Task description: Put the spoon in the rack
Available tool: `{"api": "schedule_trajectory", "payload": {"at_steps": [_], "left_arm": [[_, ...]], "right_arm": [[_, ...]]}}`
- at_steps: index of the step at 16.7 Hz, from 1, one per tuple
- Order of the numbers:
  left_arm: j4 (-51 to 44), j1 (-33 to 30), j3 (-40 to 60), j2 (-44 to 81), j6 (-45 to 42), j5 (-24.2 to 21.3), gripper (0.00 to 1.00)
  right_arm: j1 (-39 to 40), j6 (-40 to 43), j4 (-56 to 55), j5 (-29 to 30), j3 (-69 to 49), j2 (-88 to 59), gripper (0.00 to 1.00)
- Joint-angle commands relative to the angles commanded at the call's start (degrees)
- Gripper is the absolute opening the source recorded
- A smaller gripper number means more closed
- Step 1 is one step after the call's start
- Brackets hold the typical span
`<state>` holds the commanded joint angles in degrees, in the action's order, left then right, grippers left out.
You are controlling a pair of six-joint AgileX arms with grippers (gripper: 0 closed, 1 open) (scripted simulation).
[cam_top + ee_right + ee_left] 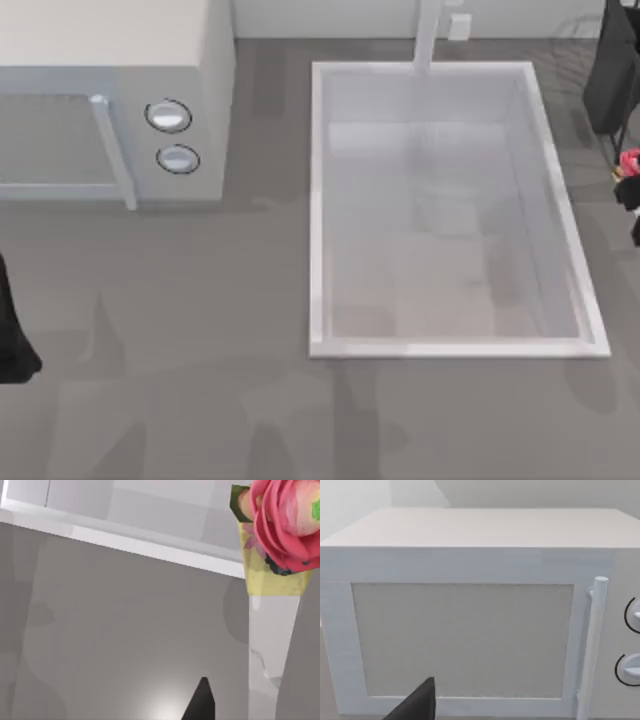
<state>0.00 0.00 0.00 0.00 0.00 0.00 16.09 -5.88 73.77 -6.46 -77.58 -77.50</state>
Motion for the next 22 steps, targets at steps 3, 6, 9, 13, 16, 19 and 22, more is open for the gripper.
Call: {"api": "schedule_trajectory", "payload": {"at_steps": [3, 6, 9, 13, 16, 19, 22], "left_arm": [[0.00, 0.00, 0.00, 0.00, 0.00, 0.00, 1.00], [0.00, 0.00, 0.00, 0.00, 0.00, 0.00, 1.00], [0.00, 0.00, 0.00, 0.00, 0.00, 0.00, 1.00], [0.00, 0.00, 0.00, 0.00, 0.00, 0.00, 1.00], [0.00, 0.00, 0.00, 0.00, 0.00, 0.00, 1.00], [0.00, 0.00, 0.00, 0.00, 0.00, 0.00, 1.00], [0.00, 0.00, 0.00, 0.00, 0.00, 0.00, 1.00]], "right_arm": [[-10.76, 1.02, -13.83, -5.98, 2.14, 3.37, 0.00], [-23.38, 2.26, -30.98, -12.60, 4.99, 7.55, 0.00], [-35.64, 3.52, -47.11, -19.17, 7.90, 12.33, 0.00], [-48.34, 4.65, -61.05, -26.21, 10.88, 18.35, 0.00], [-52.20, 4.93, -65.15, -28.73, 11.85, 20.69, 0.00], [-52.37, 4.94, -65.33, -28.84, 11.89, 20.80, 0.00], [-51.86, 4.82, -65.96, -28.49, 11.67, 19.84, 0.00]]}}
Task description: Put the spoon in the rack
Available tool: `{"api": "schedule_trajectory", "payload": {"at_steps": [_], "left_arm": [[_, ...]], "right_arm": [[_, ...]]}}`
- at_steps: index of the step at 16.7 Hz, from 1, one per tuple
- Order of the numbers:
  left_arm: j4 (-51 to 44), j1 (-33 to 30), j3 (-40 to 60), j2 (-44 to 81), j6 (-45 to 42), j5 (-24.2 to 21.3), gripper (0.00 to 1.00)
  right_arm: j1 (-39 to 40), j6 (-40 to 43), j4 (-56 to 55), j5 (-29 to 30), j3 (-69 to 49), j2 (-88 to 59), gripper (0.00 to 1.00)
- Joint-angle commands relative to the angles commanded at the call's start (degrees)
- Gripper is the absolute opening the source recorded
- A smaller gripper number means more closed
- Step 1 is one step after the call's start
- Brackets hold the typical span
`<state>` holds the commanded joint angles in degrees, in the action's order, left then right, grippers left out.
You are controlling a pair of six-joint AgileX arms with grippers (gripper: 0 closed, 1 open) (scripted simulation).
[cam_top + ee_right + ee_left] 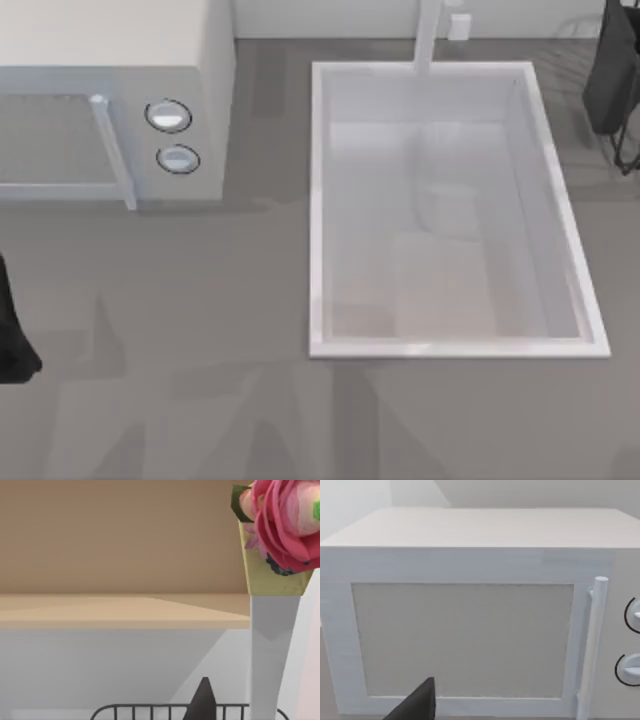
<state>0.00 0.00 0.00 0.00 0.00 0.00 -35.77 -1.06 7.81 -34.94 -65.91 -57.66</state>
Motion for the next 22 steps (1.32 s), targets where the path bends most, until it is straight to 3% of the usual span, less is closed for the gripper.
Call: {"api": "schedule_trajectory", "payload": {"at_steps": [4, 14, 22], "left_arm": [[0.00, 0.00, 0.00, 0.00, 0.00, 0.00, 1.00], [0.00, 0.00, 0.00, 0.00, 0.00, 0.00, 1.00], [0.00, 0.00, 0.00, 0.00, 0.00, 0.00, 1.00]], "right_arm": [[2.80, -0.10, -8.68, 2.80, 0.67, -8.40, 0.00], [15.69, 0.22, -49.73, 16.44, 8.17, -40.73, 0.00], [18.20, 0.13, -54.97, 19.06, 9.84, -45.30, 0.00]]}}
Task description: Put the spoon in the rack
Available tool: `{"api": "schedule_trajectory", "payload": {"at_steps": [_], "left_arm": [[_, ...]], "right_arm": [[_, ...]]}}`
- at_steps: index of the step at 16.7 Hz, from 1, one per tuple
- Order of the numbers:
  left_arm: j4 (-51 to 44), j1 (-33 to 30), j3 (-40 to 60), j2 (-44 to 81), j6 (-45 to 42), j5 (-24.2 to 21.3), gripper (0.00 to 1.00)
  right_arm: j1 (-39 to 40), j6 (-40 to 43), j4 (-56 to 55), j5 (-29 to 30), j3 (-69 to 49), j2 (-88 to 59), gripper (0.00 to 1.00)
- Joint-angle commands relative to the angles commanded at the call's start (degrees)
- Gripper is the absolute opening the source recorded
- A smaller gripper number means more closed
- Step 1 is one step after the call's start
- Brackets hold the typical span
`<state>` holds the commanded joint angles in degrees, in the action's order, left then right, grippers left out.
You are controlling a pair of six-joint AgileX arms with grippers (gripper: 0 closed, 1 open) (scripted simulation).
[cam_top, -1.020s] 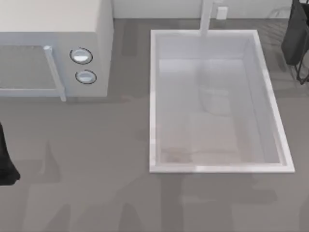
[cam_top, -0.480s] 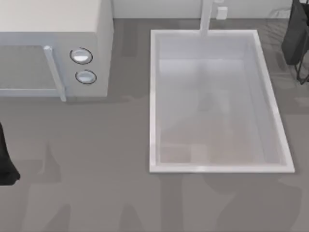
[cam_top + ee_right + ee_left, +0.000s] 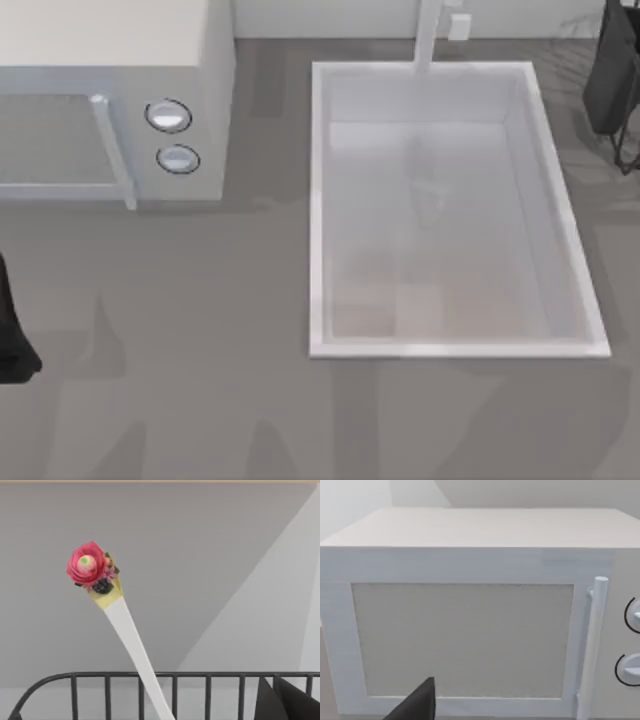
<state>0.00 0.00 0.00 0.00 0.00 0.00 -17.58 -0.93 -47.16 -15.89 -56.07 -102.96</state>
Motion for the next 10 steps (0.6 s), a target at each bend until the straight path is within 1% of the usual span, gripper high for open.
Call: {"api": "schedule_trajectory", "payload": {"at_steps": [10], "left_arm": [[0.00, 0.00, 0.00, 0.00, 0.00, 0.00, 1.00]], "right_arm": [[0.00, 0.00, 0.00, 0.00, 0.00, 0.00, 0.75]]}}
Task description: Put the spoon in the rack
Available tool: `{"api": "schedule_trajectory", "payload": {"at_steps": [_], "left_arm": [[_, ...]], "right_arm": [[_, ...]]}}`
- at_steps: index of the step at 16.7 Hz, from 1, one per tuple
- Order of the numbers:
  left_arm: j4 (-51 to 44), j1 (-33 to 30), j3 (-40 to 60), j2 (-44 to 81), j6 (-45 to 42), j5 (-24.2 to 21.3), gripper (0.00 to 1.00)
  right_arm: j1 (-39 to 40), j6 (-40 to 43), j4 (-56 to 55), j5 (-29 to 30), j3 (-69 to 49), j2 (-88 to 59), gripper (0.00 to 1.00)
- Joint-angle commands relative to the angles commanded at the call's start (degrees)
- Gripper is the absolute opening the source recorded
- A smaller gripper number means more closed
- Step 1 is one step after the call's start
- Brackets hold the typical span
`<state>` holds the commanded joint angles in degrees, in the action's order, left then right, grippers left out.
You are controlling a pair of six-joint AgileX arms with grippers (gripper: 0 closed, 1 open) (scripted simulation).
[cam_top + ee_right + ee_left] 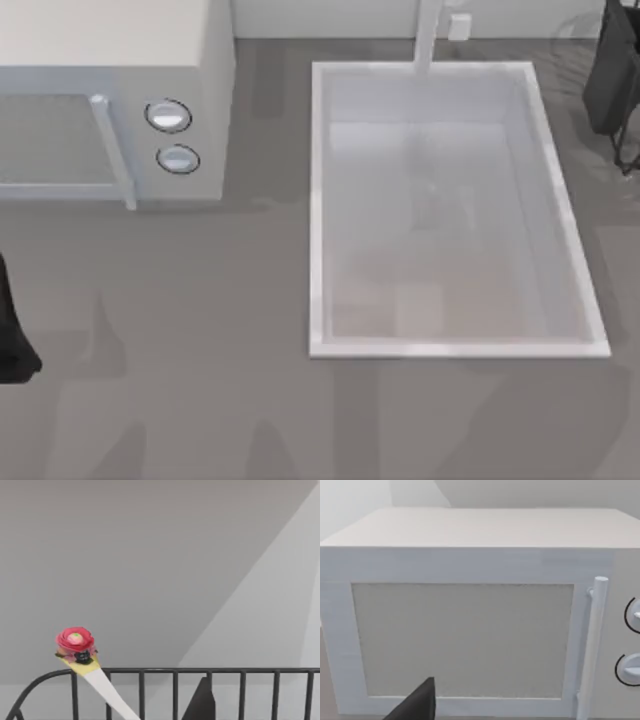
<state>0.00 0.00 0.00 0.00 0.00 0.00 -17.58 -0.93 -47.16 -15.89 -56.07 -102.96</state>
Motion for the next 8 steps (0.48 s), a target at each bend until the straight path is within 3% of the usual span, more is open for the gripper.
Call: {"api": "schedule_trajectory", "payload": {"at_steps": [3, 8], "left_arm": [[0.00, 0.00, 0.00, 0.00, 0.00, 0.00, 1.00], [0.00, 0.00, 0.00, 0.00, 0.00, 0.00, 1.00]], "right_arm": [[0.00, 0.00, 0.00, 0.00, 0.00, 0.00, 0.98], [0.00, 0.00, 0.00, 0.00, 0.00, 0.00, 1.00]]}}
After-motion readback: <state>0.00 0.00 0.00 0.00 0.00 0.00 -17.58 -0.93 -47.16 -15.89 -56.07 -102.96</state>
